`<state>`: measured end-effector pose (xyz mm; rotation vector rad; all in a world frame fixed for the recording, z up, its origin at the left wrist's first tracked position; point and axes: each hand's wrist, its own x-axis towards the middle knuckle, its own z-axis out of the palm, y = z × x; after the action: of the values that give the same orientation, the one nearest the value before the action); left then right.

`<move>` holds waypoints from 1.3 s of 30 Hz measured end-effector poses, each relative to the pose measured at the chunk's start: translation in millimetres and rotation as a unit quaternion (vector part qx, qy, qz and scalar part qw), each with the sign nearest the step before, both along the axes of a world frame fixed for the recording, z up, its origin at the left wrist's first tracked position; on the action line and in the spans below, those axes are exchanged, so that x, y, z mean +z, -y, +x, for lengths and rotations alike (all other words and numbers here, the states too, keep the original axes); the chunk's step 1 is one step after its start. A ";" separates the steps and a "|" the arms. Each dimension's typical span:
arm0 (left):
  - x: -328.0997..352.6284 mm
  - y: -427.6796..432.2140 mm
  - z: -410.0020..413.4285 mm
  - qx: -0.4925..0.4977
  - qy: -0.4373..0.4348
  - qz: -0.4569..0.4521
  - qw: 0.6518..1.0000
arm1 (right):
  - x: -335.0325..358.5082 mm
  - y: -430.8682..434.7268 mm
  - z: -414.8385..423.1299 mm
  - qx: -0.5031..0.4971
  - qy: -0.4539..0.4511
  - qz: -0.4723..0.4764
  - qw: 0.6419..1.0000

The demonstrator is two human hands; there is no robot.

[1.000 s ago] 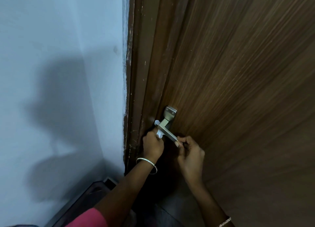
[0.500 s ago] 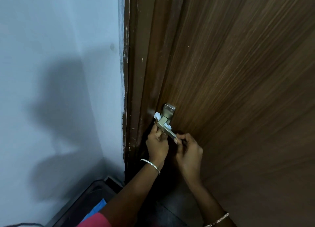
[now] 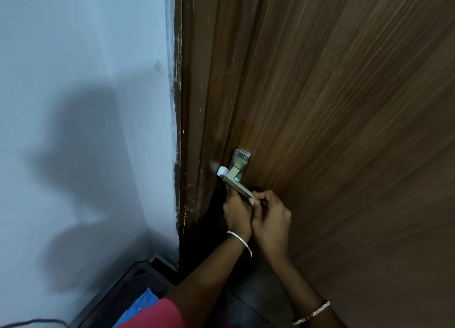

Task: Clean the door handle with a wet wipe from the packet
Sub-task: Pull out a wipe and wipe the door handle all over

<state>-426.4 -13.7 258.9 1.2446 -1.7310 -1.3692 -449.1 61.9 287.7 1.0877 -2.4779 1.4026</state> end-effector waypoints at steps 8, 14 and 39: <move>-8.1 28.7 -0.5 0.116 -0.096 0.075 0.986 | 1.4 -1.5 0.2 0.004 -0.021 0.005 1.000; -1.0 40.9 4.5 0.175 -0.313 0.299 0.884 | -0.1 -3.4 -1.4 0.016 -0.016 0.003 1.000; 4.3 12.3 44.7 -0.023 -0.328 0.349 0.878 | 0.0 -4.7 -3.7 0.022 0.006 -0.009 1.000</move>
<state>-381.7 -26.0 263.2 0.8811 -0.8080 -2.2305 -452.8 66.6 287.7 1.1413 -2.4598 1.4434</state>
